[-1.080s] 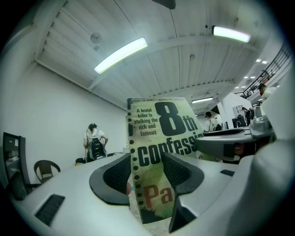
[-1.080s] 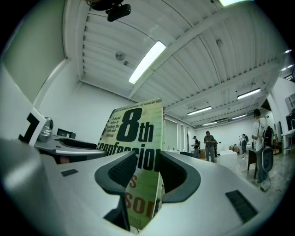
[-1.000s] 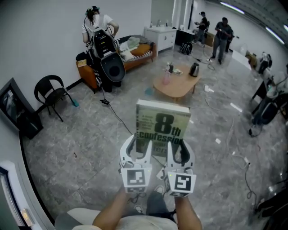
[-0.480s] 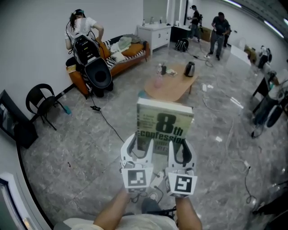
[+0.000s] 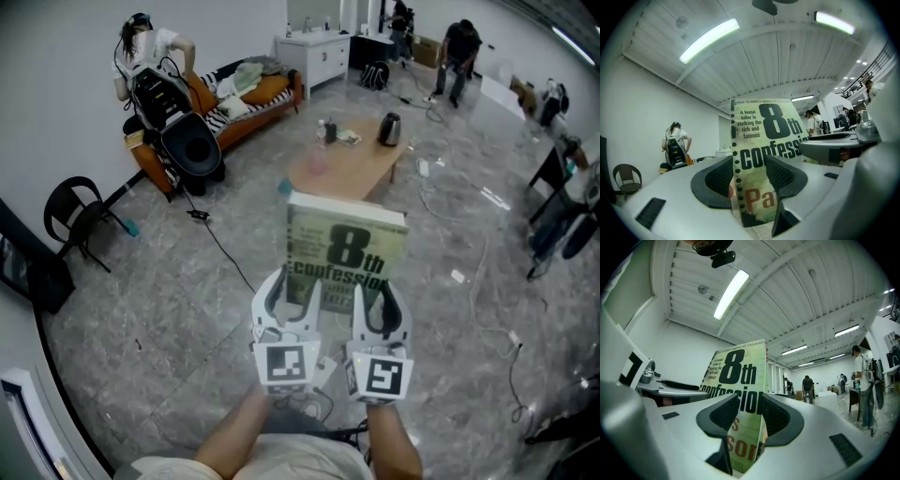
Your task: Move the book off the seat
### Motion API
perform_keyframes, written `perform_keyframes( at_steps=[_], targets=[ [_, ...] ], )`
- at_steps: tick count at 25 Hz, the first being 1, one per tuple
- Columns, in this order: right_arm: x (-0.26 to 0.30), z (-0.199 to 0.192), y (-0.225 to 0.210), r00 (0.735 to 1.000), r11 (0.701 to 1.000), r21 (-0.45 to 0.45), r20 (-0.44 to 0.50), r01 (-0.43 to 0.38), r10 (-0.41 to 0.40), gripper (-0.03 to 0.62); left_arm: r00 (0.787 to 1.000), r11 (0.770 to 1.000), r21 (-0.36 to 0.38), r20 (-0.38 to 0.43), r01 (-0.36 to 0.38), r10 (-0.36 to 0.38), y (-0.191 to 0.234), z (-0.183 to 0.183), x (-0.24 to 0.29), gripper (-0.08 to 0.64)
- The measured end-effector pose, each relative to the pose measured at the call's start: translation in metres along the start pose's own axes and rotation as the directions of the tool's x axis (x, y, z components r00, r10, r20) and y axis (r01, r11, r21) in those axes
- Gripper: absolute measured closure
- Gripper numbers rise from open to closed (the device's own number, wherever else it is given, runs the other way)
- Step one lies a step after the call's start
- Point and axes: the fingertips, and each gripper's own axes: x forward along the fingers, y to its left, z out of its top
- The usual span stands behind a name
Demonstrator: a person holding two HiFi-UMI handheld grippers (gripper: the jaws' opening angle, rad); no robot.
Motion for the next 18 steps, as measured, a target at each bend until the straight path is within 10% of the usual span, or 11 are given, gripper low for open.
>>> perform_keyframes(
  at_steps=[18],
  targets=[
    [0.179,-0.024,-0.026,0.996,0.996,-0.040,-0.023,0.084,-0.085,0.428,0.996,0.995,-0.046,0.019,0.086,-0.085,0.061,-0.020,0.181,0.333]
  ],
)
